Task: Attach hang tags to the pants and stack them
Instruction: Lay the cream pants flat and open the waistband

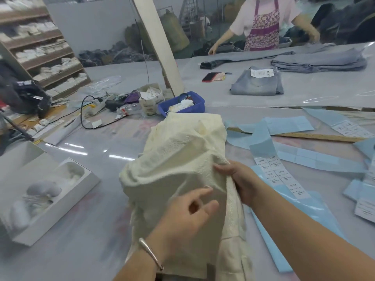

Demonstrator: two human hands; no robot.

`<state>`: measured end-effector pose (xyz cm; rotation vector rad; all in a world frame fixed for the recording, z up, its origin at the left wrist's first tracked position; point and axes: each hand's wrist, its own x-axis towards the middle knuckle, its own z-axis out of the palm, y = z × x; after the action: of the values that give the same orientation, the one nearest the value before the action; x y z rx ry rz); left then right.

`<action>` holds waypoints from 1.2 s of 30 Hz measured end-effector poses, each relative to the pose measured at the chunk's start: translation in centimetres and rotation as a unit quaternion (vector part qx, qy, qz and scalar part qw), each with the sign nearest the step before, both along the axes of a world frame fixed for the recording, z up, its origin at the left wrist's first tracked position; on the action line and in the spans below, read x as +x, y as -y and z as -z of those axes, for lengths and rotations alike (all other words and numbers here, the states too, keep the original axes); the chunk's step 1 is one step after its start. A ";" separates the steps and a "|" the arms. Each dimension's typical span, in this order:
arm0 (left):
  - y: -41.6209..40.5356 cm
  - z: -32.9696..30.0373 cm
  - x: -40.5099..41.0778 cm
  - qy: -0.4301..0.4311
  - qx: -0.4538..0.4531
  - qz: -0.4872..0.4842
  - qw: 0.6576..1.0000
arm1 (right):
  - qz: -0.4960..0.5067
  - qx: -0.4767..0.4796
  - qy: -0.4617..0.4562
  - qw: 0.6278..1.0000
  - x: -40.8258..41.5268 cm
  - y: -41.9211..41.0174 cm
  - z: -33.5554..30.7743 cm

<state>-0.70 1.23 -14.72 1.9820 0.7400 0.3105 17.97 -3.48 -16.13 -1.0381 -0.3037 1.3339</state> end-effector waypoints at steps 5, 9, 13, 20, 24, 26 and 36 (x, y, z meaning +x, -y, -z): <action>-7.0 2.1 -6.2 0.024 0.013 -0.444 0.896 | 0.057 0.094 -0.051 0.993 -0.5 1.5 -2.3; -6.5 2.8 -6.2 0.246 -0.470 -0.288 0.797 | 0.026 0.137 -0.082 0.987 -1.9 2.9 -4.1; -4.9 3.3 -4.9 0.322 -0.592 -0.225 0.703 | 0.017 0.170 -0.078 0.982 -2.5 5.1 -5.1; -2.9 2.1 -3.8 0.332 -0.501 -0.283 0.748 | -0.026 0.186 -0.095 0.978 -1.3 10.4 -5.4; -2.0 0.0 -4.9 0.375 -0.451 -0.249 0.770 | -0.060 0.152 -0.063 0.984 -0.9 12.1 -5.7; -1.1 -1.8 -5.2 0.389 -0.431 -0.210 0.787 | -0.048 0.108 -0.031 0.992 -0.9 12.6 -5.9; 10.8 -15.9 -3.8 0.511 -0.278 -0.024 0.813 | -0.108 0.297 0.021 0.948 0.4 25.0 -14.4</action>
<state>-4.48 -9.62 1.18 0.9865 0.1206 0.9685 18.38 -28.48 -1.77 -0.5316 -0.8162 1.2939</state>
